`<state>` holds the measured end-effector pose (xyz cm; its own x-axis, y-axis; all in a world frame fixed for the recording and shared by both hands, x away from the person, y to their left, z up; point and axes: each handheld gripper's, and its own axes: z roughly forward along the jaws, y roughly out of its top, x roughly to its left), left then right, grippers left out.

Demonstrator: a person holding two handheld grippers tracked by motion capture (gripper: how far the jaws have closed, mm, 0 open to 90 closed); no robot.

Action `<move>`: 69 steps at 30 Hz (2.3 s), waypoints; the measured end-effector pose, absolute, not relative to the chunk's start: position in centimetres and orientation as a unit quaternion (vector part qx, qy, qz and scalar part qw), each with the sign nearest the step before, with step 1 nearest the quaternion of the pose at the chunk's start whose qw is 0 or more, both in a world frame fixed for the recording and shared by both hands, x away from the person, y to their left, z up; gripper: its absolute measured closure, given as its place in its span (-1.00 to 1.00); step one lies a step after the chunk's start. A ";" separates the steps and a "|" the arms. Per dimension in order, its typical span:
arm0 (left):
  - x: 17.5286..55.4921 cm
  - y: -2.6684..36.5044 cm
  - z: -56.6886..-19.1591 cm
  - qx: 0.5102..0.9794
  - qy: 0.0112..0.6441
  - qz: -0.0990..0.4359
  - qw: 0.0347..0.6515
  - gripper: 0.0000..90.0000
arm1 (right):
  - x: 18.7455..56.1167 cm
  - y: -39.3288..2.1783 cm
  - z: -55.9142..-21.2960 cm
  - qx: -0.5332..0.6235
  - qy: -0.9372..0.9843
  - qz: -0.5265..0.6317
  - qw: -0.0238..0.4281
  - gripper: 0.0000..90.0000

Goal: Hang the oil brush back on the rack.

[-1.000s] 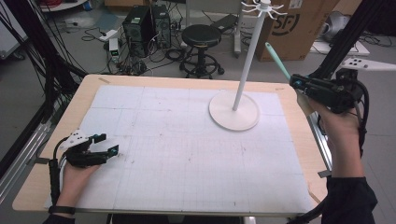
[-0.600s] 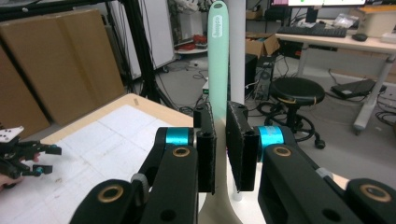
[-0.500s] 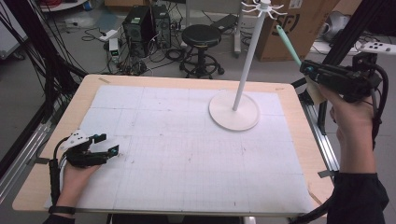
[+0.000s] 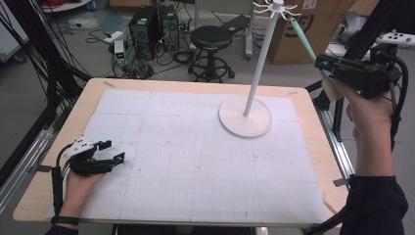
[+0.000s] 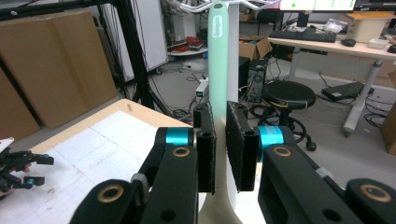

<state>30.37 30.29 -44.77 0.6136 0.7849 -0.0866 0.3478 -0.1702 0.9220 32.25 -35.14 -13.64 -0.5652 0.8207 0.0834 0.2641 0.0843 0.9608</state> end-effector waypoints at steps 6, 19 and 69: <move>30.4 30.3 -44.8 0.735 0.385 0.212 0.517 -0.49 | 32.6 -34.7 -13.6 0.393 0.695 0.545 0.255 0.84; 30.4 30.3 -44.8 0.735 0.385 0.212 0.516 -0.49 | 33.1 -34.3 -13.7 0.400 0.695 0.541 0.255 0.84; 30.3 30.1 -44.7 0.740 0.378 0.216 0.513 -0.53 | 30.4 -30.4 -34.1 0.343 0.747 0.543 0.169 -0.55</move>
<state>30.27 30.13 -44.75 0.6211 0.7807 -0.0688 0.3385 -0.1880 0.9220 30.37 -30.44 -34.08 -0.7079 0.6961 0.1201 0.3290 0.1745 0.9281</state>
